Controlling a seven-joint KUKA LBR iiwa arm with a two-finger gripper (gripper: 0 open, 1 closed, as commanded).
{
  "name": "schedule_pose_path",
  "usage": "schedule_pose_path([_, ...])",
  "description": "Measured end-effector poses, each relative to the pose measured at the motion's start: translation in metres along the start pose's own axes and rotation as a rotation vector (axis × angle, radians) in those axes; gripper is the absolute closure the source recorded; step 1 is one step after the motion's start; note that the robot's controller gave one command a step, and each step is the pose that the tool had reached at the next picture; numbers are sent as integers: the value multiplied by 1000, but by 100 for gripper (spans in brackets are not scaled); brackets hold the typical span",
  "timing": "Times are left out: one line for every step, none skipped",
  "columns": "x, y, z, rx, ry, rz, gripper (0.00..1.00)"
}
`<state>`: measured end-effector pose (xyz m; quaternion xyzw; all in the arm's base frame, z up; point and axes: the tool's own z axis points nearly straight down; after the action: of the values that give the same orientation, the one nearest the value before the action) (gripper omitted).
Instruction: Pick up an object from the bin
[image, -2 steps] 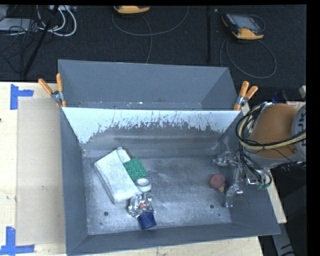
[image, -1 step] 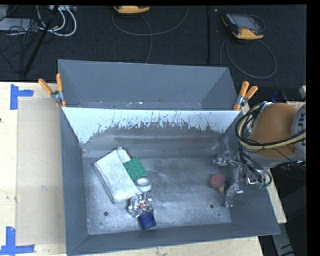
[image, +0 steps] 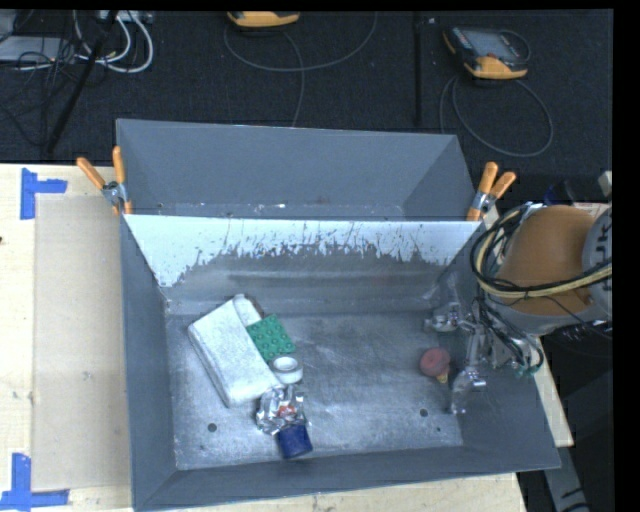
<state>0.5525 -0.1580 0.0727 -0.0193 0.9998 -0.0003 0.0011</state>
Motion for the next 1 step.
schedule_pose_path([-1,1,0,0,1,-7,0])
